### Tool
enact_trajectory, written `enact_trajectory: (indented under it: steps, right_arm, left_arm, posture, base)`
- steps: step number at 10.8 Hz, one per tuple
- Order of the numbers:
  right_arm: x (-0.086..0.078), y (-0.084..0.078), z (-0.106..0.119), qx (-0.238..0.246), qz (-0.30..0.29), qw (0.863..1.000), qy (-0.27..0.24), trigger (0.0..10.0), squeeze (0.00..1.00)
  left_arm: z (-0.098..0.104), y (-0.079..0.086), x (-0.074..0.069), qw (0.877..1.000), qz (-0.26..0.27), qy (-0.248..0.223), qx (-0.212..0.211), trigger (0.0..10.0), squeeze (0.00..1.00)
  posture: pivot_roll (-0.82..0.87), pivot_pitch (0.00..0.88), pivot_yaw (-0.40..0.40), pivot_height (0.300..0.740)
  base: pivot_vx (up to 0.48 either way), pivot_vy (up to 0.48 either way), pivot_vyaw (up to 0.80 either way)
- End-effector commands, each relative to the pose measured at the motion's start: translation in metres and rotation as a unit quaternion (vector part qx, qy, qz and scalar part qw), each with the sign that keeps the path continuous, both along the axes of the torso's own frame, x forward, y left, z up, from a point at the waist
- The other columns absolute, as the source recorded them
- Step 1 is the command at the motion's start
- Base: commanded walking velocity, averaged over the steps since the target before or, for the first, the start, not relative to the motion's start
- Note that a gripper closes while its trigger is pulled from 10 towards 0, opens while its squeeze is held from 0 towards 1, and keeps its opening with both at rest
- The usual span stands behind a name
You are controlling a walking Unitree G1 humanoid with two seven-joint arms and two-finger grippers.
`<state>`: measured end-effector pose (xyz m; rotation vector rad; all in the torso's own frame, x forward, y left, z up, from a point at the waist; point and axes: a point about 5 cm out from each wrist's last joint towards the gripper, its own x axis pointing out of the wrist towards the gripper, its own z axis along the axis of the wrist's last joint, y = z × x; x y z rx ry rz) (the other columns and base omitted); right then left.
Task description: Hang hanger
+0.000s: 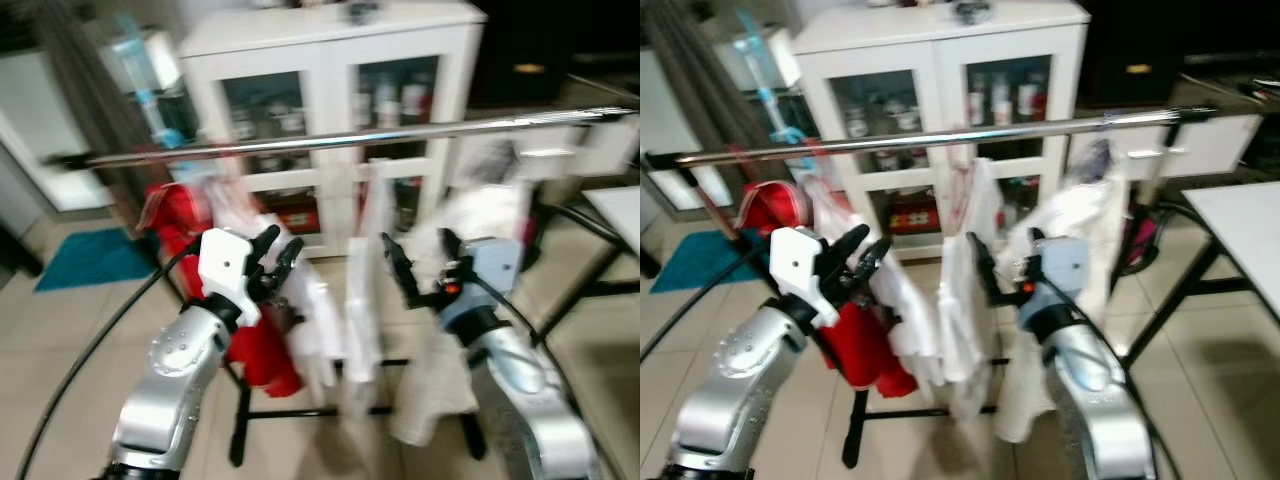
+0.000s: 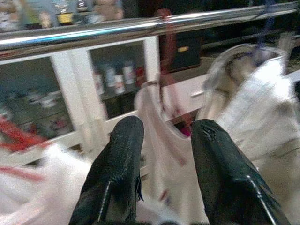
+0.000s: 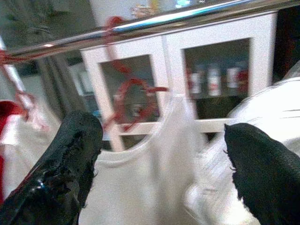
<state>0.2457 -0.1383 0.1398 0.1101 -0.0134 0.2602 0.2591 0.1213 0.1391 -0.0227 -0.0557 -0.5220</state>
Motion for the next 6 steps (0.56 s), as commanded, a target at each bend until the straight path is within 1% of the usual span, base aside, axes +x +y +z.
enact_trajectory:
  steps: [1,2,3,5,6]
  right_arm:
    - [0.006,0.010,0.007,0.004,0.012,1.000,-0.005,10.0,1.00]
    - [0.007,0.012,0.009,0.004,0.020,1.000,-0.010,10.0,1.00]
    - [0.011,0.015,0.010,-0.005,0.021,1.000,-0.012,10.0,1.00]
    - [0.014,0.019,0.014,0.005,0.019,1.000,-0.017,10.0,1.00]
    - [0.017,0.019,0.023,0.092,-0.001,0.996,-0.018,10.0,1.00]
  left_arm:
    - [0.001,0.009,-0.001,1.000,0.016,-0.002,0.012,10.0,0.00]
    - [0.001,0.010,-0.003,1.000,0.019,-0.002,0.010,10.0,0.00]
    - [-0.001,0.012,-0.003,1.000,0.022,0.001,0.017,10.0,0.00]
    - [0.000,0.013,-0.001,0.999,0.025,-0.002,0.019,10.0,0.00]
    - [-0.001,0.015,0.000,0.999,0.025,0.000,0.023,10.0,0.00]
  posture:
    - [-0.06,0.000,0.105,0.740]
    - [-0.06,0.000,0.106,0.740]
    - [-0.06,0.000,0.106,0.740]
    - [-0.06,0.000,0.103,0.740]
    - [-0.07,0.000,0.104,0.740]
  base:
    - [0.000,-0.322,0.00]
    - [0.000,-0.326,0.00]
    - [0.000,-0.319,0.79]
    - [0.000,-0.294,0.79]
    - [0.000,0.000,0.00]
